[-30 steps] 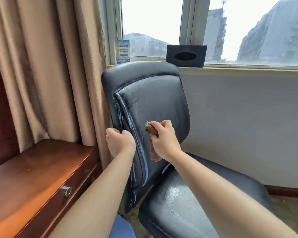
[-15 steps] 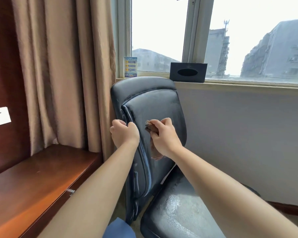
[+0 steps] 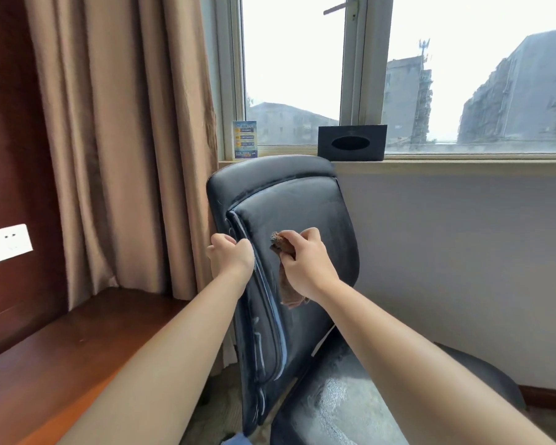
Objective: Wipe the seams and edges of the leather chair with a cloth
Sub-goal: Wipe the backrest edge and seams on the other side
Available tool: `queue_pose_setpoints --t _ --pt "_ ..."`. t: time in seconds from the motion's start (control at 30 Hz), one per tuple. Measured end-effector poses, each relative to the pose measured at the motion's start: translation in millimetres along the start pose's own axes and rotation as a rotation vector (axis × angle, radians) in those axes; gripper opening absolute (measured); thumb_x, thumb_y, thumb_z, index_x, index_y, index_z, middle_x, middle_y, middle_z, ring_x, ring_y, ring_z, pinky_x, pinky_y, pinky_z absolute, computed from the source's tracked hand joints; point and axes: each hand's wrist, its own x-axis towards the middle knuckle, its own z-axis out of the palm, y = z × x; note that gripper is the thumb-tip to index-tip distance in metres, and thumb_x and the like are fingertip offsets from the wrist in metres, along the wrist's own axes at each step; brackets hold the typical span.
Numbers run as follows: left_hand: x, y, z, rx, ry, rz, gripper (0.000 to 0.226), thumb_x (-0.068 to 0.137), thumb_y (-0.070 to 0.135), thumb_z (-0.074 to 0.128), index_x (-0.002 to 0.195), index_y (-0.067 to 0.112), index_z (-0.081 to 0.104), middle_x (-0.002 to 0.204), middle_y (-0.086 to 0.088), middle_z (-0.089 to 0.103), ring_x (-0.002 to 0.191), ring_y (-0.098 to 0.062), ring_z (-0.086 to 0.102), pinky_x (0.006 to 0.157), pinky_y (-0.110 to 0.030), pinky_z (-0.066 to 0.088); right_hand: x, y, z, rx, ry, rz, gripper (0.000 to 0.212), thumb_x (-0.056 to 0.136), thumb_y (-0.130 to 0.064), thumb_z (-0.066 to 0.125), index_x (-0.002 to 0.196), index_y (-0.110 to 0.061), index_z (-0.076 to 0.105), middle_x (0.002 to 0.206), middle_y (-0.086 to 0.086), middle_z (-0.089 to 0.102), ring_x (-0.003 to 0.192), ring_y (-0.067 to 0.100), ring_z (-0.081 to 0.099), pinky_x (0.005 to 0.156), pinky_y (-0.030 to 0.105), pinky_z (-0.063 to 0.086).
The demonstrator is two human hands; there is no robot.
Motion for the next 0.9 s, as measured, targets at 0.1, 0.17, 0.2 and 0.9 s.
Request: queue_pose_setpoints --t 0.1,0.17,0.2,0.9 --pt "2.0 2.1 2.9 0.002 0.027 -0.036 0.008 0.089 0.014 0.042 0.096 0.011 0.039 0.113 -0.004 0.035 0.083 -0.027 0.045 0.074 -0.035 0.036 2.3 6.2 -1.7 -0.007 -0.002 0.000 0.037 0.094 -0.019 0.046 0.129 -0.030 0.050 0.119 0.001 0.036 0.114 0.023 0.040 0.091 0.032 0.043" --pt "5.1 3.4 3.5 0.007 0.044 -0.049 0.008 0.089 0.016 0.042 0.095 0.011 0.039 0.114 -0.006 0.037 0.086 -0.030 0.045 0.076 -0.035 0.037 8.1 9.8 -4.5 -0.008 0.005 0.006 0.037 0.094 -0.019 0.047 0.129 -0.030 0.051 0.119 0.001 0.036 0.114 0.023 0.040 0.091 0.032 0.043" --pt "7.6 3.3 3.8 0.016 0.048 -0.048 0.009 0.090 0.017 0.042 0.095 0.011 0.039 0.116 -0.007 0.038 0.087 -0.030 0.045 0.078 -0.036 0.039 12.3 10.7 -5.6 -0.006 0.008 0.005 0.036 0.095 -0.018 0.047 0.129 -0.030 0.051 0.119 0.001 0.036 0.114 0.023 0.040 0.092 0.031 0.042" --pt "20.2 -4.0 38.3 0.225 0.258 -0.011 0.017 0.093 0.024 0.039 0.096 0.011 0.029 0.121 -0.013 0.044 0.107 -0.038 0.049 0.092 -0.048 0.040 78.4 26.2 4.6 0.183 0.010 -0.114 0.038 0.094 -0.017 0.048 0.130 -0.029 0.050 0.114 -0.004 0.034 0.111 0.020 0.042 0.086 0.031 0.043"
